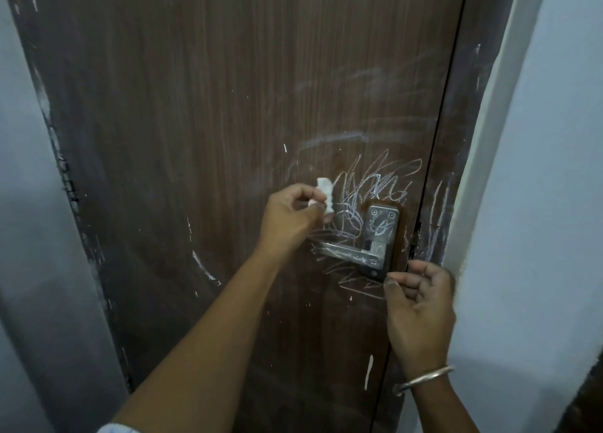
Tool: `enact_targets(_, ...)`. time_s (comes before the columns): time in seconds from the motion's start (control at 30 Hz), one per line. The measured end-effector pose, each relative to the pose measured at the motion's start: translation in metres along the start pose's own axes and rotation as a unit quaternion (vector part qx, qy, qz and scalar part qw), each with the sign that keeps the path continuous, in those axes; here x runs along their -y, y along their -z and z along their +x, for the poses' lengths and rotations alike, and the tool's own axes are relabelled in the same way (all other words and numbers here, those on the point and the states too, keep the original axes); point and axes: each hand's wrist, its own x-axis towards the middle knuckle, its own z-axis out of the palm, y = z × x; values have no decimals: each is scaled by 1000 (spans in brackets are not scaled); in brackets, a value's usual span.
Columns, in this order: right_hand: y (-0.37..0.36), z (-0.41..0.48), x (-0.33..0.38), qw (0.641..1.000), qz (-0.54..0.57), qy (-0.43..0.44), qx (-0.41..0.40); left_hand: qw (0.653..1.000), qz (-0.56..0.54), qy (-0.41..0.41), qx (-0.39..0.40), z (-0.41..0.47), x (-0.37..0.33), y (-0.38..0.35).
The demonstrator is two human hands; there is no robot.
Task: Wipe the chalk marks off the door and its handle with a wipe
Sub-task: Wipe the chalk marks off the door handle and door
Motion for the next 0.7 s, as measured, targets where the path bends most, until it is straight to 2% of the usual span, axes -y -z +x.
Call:
enact_targets(0.1,-2,4,0,1000,-2,2,19,970,210,-118,30,-2,-12,-15)
enact_targets(0.17,-1,4,0,1000,-10,7,28,956,255,-145,27,-2,-11,-25)
enact_targets(0.43,2,3,-5,998,-30,16,53,943,312,-91,78,-1,-11,-42)
enact_targets(0.5,1,3,-6,998,-36,18,54,929,346,-82,99,1,-14,-38)
enact_targets(0.63,0,4,-4,998,-31,15,49,881,441,-49,167,0,-22,-31)
enact_targets(0.7,-1,5,-3,999,-27,13,46,879,438,-32,187,2,-23,-30)
